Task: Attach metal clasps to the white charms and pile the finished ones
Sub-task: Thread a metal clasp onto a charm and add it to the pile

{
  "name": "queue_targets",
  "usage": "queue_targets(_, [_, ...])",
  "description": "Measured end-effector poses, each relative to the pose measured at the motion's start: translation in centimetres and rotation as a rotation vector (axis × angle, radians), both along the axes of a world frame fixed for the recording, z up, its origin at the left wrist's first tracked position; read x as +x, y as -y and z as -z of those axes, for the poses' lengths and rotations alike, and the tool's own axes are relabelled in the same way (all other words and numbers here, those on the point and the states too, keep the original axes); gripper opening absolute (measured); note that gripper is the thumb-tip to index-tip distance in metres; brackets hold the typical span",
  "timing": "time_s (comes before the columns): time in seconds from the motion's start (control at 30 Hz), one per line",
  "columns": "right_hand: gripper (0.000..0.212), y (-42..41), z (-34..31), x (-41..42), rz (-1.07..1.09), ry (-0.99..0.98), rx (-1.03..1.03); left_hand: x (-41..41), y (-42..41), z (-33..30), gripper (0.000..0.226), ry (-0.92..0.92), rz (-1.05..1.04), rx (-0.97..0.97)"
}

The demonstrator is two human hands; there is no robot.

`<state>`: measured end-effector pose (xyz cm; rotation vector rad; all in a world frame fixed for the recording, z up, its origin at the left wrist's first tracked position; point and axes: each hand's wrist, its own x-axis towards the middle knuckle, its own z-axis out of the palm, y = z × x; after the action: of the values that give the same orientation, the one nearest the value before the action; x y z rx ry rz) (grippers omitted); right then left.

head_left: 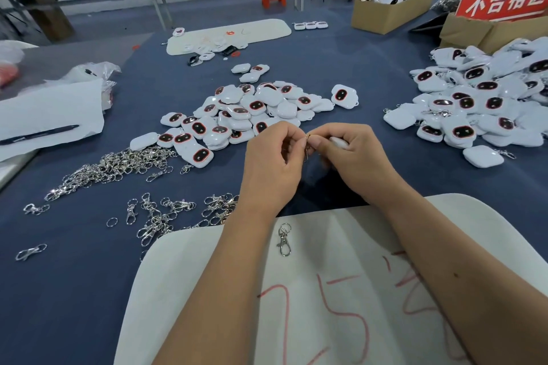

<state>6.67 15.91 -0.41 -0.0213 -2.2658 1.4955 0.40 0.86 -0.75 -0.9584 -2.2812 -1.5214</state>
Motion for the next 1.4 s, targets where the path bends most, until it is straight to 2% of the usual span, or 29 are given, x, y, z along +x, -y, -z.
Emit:
queue_targets(0.1, [0.016,0.0,-0.1,0.2,0.002,-0.013,-0.027,-0.1,0.0,0.0,0.011,-0.014,0.004,-0.014])
queue_targets(0.37, [0.014,0.6,0.3,0.1,0.168,-0.195,0.418,0.0,0.3,0.3,0.011,-0.011,-0.002,-0.071])
queue_targets(0.63, [0.012,0.4,0.2,0.1,0.169,-0.275,0.552,0.2,0.4,0.0,0.011,-0.008,0.010,-0.052])
queue_targets(0.7, [0.012,0.6,0.2,0.1,0.155,-0.267,0.516,0.2,0.4,0.0,0.011,-0.016,0.006,-0.050])
queue_targets(0.9, [0.016,0.0,0.2,0.1,0.014,-0.009,0.095,0.2,0.1,-0.1,0.011,-0.038,-0.035,0.000])
queue_targets(1.0, [0.013,-0.4,0.0,0.2,-0.021,-0.019,-0.033,0.1,-0.1,0.0,0.011,-0.065,-0.015,0.006])
queue_targets(1.1, [0.013,-0.4,0.0,0.3,-0.004,-0.024,-0.053,0.2,-0.2,0.0,0.010,-0.080,-0.005,0.001])
queue_targets(1.17, [0.013,-0.2,0.1,0.3,0.036,-0.047,-0.004,0.2,-0.2,0.0,0.010,-0.082,0.001,-0.010])
queue_targets(1.4, [0.013,0.4,0.2,0.3,0.162,-0.199,0.443,0.2,0.1,0.2,0.010,-0.074,0.007,-0.083])
